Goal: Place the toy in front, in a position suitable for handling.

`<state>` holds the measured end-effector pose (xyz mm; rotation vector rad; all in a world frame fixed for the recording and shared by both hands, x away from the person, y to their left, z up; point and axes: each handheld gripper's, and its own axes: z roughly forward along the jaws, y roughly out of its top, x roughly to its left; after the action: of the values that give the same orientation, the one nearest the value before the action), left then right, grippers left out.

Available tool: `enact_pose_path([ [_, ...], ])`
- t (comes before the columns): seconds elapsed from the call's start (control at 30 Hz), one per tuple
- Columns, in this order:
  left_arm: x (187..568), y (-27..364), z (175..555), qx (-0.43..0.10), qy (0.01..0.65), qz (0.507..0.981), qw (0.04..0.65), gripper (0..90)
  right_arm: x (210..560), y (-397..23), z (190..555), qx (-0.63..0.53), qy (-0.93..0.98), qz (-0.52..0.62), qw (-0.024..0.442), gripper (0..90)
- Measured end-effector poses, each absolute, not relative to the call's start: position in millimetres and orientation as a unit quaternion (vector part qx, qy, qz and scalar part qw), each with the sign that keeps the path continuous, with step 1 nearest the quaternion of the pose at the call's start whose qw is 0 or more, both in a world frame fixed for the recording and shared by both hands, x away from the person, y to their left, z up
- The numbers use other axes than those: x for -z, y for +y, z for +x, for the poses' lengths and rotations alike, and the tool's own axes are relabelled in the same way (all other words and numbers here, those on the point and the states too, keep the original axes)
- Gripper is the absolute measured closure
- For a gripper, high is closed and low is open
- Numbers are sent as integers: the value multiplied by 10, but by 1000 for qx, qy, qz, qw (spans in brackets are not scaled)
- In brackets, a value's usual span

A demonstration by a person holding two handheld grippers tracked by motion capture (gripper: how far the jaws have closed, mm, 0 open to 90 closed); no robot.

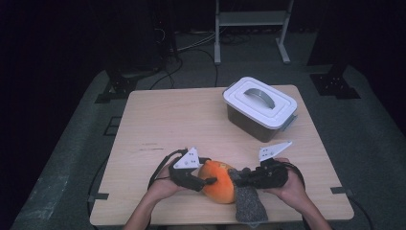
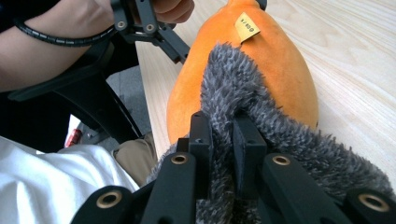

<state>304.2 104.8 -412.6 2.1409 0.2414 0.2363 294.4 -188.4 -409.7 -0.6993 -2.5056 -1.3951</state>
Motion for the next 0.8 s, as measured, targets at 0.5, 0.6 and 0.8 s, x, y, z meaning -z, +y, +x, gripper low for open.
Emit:
enact_pose_path([
  [0.5,4121,1063,3033,-81,98,873,471,390,4058,-1867,2931,461,-855,-223,87,791],
  [0.6,4100,1026,3003,-109,81,866,482,436,3928,-1931,2973,483,-842,-231,62,792],
  [0.8,4106,989,2973,-138,56,864,480,446,3919,-1970,3044,498,-830,-248,45,788],
])
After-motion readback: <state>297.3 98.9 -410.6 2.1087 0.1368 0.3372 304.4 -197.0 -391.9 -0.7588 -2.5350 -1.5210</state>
